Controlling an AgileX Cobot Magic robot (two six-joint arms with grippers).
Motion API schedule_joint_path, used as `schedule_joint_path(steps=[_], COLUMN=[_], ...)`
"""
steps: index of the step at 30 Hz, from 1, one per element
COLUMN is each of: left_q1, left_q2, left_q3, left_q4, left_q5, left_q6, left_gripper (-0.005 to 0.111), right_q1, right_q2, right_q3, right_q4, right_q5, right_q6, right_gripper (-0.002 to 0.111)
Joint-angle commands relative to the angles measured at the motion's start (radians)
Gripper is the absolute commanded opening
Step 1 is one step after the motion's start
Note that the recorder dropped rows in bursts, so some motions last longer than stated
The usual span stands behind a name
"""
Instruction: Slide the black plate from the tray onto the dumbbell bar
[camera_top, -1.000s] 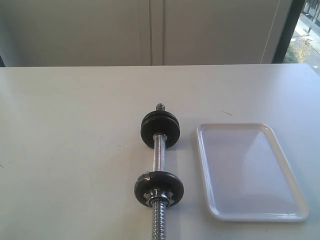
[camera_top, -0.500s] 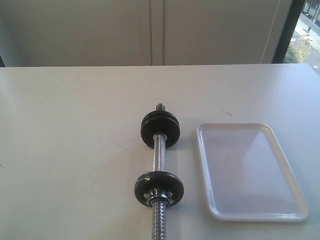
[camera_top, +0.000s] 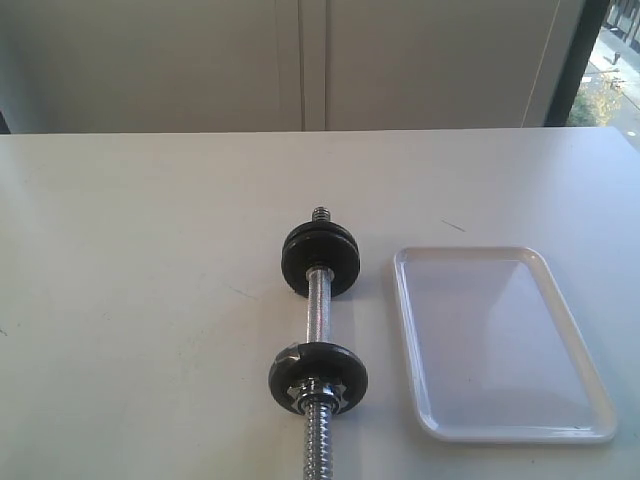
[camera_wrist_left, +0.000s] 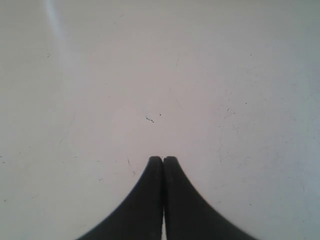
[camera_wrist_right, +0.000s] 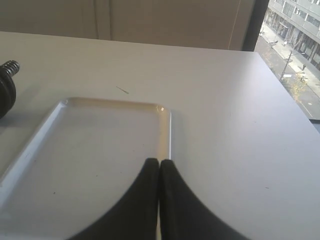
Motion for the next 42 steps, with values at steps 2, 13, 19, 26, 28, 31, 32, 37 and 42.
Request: schedule_joint_path(steps=[2, 13, 19, 26, 28, 31, 32, 37, 42], left_q1=[-0.002, -0.004, -0.025, -0.025, -0.025, -0.025, -0.025, -0.025, -0.025], left_q2=[-0.004, -0.004, -0.004, -0.004, -0.004, -0.004, -0.004, -0.004, -0.004], left_q3=[0.002, 0.002, 0.002, 0.002, 0.002, 0.002, 0.002, 0.002, 0.002], left_q4=[-0.008, -0.008, -0.008, -0.008, -0.008, -0.008, -0.008, -0.008, -0.008], left_q5=[-0.001, -0.001, -0.001, -0.001, -0.001, -0.001, -0.001, -0.001, -0.001], left_q6=[0.001, 0.001, 0.001, 0.001, 0.001, 0.001, 0.001, 0.001, 0.001], left_gripper=[0.0, 0.0, 0.0, 0.0, 0.0, 0.0, 0.0, 0.0, 0.0], right_q1=[0.003, 0.003, 0.003, 0.003, 0.003, 0.003, 0.003, 0.003, 0.003], right_q2=[-0.006, -0.006, -0.006, -0.006, -0.006, -0.006, -0.006, -0.006, -0.006], right_q3=[0.004, 0.004, 0.004, 0.004, 0.004, 0.004, 0.004, 0.004, 0.004], right_q4=[-0.002, -0.002, -0.002, 0.0, 0.0, 0.0, 0.0, 0.0, 0.0], right_q5=[-0.002, -0.002, -0.002, -0.002, -0.002, -0.002, -0.002, -0.002, -0.002], right_q6=[-0.008, -0.008, -0.008, -0.008, -0.008, -0.008, -0.008, -0.008, -0.008], right_gripper=[0.0, 0.0, 0.0, 0.0, 0.0, 0.0, 0.0, 0.0, 0.0])
